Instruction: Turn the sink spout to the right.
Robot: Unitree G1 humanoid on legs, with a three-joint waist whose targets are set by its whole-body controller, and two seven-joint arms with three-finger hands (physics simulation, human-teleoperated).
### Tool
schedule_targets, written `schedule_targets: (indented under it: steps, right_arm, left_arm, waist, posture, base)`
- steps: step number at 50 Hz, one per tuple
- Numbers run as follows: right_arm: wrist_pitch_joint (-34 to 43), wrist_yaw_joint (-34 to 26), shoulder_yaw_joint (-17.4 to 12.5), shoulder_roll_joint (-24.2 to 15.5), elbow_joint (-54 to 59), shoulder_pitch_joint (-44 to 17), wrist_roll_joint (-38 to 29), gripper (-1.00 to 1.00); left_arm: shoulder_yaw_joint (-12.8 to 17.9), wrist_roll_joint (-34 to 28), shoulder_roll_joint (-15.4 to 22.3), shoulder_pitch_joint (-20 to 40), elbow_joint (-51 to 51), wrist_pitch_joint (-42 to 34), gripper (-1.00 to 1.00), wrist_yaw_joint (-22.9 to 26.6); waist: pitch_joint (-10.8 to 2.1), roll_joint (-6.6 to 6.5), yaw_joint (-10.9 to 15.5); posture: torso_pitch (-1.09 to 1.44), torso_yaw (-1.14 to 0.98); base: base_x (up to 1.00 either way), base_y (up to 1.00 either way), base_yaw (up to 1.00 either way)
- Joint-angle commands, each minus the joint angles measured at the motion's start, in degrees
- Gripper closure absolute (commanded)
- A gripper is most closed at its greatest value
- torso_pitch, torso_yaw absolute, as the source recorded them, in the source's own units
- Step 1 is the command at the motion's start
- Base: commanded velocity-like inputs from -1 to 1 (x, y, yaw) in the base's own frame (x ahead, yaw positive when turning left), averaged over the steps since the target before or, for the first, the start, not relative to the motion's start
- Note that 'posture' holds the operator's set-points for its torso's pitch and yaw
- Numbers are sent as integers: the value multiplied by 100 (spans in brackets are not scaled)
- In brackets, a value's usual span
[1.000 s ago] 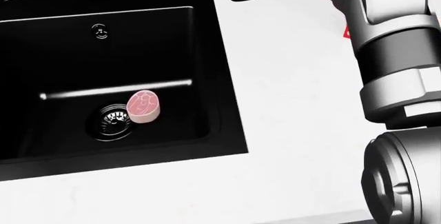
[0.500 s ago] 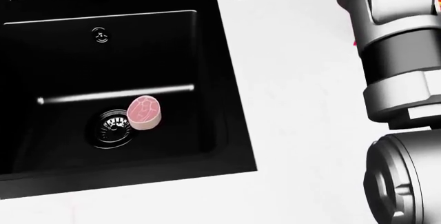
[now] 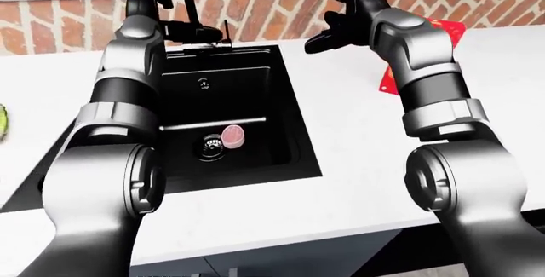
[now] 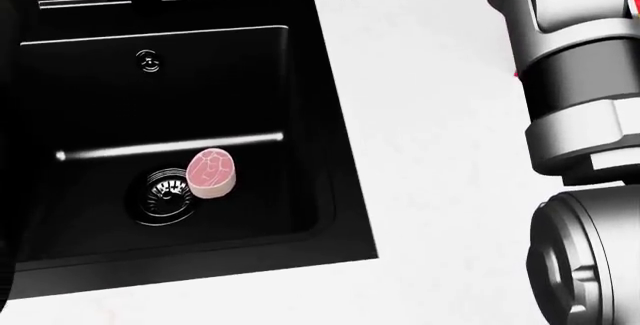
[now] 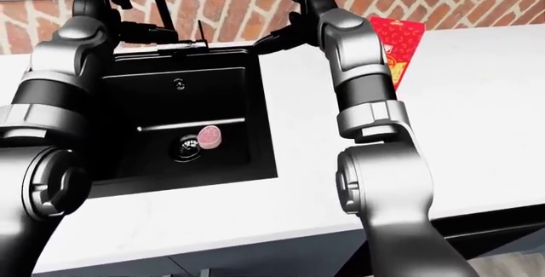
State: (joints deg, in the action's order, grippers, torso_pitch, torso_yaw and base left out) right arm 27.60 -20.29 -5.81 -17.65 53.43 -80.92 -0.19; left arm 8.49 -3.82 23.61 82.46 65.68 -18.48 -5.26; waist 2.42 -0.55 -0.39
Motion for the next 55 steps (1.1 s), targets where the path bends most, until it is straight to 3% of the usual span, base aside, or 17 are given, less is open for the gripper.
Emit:
schedule_targets:
  steps: [1, 22, 55]
  right_arm:
    - [-174, 23, -37, -58, -201, -248, 14, -100]
    - [-217, 16, -51, -68, -150, -242, 13, -100]
    - [-51, 21, -54, -104, -447, -129, 40, -100]
  left_arm:
    - [-3, -8, 26, 209, -236, 153, -100, -17]
    - [-91, -6, -281, -14, -401, 158, -100, -50]
    - [-184, 14, -562, 9, -1192, -423, -100, -18]
  waist:
    - [-192, -13, -4]
    - [-206, 23, 24]
    - [-217, 54, 32]
  posture:
    - [0, 0]
    - [0, 0]
    - [0, 0]
  base:
    - [0, 0, 0]
    - [0, 0, 0]
    - [0, 0, 0]
